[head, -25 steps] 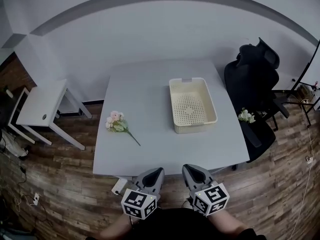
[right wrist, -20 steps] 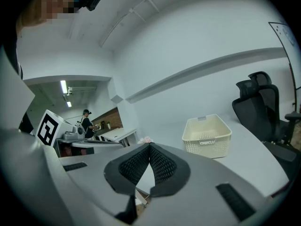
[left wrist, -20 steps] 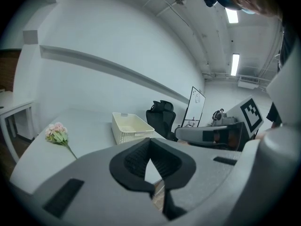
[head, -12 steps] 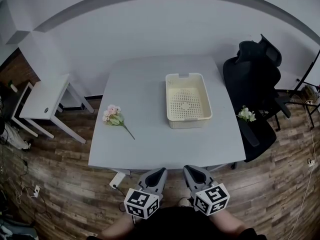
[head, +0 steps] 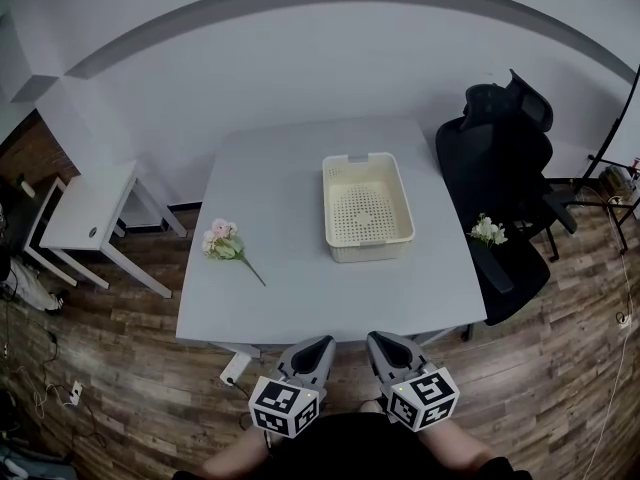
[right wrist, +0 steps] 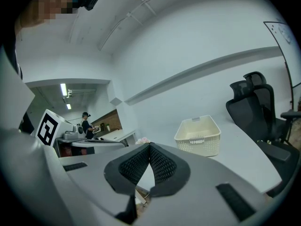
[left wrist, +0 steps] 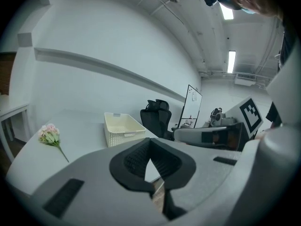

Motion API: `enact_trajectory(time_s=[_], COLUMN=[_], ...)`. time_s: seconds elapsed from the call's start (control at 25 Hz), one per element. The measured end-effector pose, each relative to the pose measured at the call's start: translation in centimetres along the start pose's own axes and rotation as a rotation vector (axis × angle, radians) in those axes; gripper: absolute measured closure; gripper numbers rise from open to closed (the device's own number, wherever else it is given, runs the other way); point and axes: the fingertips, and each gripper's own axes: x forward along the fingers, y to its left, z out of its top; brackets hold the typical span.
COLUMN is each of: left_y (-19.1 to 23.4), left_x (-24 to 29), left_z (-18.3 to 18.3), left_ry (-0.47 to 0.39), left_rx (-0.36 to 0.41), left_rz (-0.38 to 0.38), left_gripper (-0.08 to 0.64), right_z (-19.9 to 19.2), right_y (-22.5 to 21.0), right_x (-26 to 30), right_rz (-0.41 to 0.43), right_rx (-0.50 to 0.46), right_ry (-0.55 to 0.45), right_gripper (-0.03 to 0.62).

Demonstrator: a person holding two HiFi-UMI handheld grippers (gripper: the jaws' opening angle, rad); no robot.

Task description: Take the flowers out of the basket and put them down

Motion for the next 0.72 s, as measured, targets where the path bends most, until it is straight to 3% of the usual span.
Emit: enact_trajectory(time_s=[0.72], left_y=[0.8], left_x=[-0.8], left_z=[0.2], left_ry=[0.012], left_rx=[0.025], left_rz=[-0.018], left_gripper=[0.554], right_z=[-0.2], right_y=[1.3], right_x=[0.7], right_rz=[-0.011], right_rx=[0.010], right_ry=[-0.006], right_gripper=[0.571])
